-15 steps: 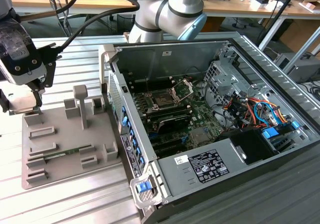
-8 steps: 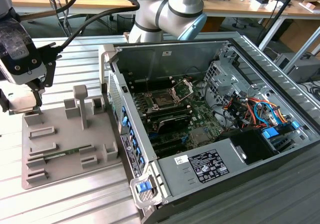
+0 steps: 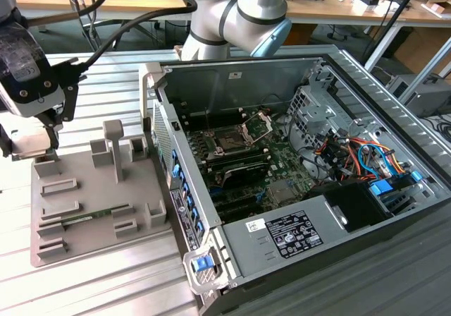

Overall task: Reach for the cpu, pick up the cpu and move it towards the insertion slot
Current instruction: 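Pick up the cpu and move it towards the insertion slot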

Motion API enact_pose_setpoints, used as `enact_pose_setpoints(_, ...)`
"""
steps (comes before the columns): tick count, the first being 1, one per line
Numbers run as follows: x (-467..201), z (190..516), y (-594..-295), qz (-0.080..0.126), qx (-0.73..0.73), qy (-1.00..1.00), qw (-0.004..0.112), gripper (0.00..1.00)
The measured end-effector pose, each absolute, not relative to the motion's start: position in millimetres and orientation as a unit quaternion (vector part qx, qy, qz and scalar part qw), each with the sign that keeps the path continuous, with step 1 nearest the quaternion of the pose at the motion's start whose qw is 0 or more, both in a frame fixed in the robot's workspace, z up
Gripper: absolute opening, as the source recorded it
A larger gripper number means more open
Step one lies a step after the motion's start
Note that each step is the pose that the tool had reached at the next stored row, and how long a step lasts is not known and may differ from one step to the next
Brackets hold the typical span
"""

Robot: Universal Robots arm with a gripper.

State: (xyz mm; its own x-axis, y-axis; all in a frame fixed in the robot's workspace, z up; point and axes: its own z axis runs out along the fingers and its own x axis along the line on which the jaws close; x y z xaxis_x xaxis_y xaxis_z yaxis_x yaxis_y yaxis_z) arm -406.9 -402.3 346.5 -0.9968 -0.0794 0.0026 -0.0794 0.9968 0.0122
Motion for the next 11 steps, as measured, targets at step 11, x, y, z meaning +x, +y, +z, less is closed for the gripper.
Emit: enact_pose_setpoints(11,-406.9,349.8,-402.3,-0.006,0.04,-0.999,0.002,0.55)
